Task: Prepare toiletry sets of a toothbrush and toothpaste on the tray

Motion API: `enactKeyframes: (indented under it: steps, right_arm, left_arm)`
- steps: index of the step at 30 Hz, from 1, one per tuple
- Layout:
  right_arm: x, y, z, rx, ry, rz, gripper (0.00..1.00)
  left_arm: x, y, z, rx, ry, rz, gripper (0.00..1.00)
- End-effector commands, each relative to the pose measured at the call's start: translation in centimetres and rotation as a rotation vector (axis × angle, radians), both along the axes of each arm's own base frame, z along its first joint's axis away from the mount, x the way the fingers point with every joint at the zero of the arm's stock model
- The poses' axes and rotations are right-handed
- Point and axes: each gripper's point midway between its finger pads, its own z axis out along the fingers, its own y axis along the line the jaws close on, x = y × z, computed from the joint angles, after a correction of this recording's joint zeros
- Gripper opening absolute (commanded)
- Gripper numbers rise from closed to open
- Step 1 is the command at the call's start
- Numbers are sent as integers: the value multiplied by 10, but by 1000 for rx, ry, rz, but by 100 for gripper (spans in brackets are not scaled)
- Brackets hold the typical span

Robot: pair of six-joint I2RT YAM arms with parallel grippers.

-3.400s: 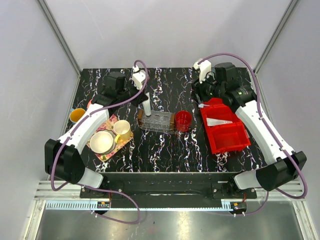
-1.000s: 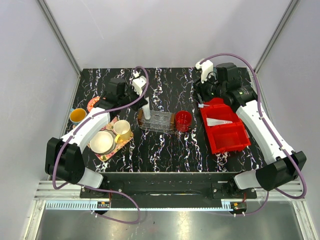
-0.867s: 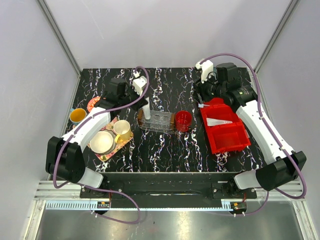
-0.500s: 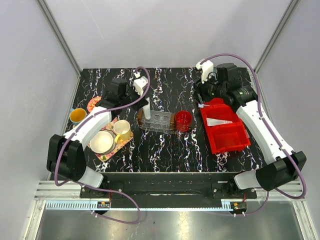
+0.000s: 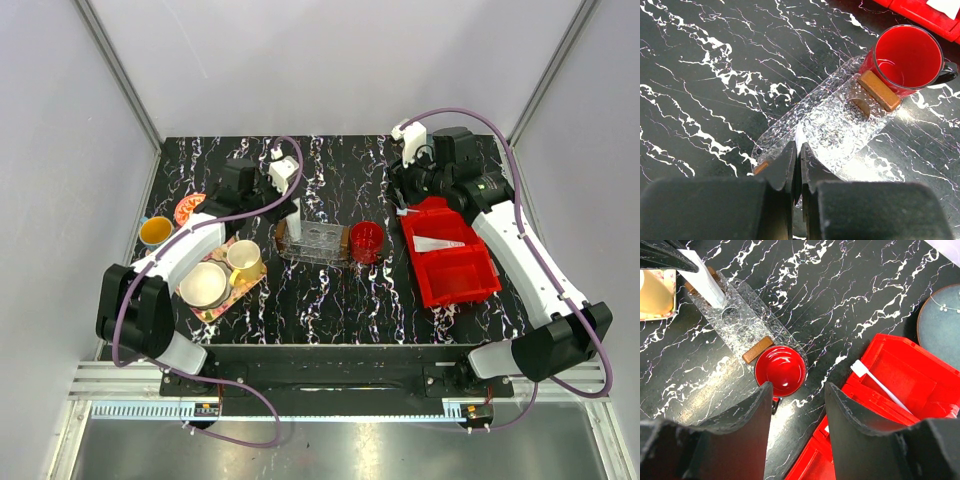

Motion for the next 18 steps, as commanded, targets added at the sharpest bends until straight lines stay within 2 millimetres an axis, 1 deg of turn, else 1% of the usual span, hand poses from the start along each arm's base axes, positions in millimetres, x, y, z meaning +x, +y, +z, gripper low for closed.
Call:
enactKeyframes:
  steps: [1,18]
  right_arm:
    - [1,-1,19,35,-62,-3,52]
    - [2,-1,16,29,-56,-1,52]
  left_arm:
    - [11,-6,16,-31,-87,-30,0]
    - [9,-6,7,-26,-84,-40,0]
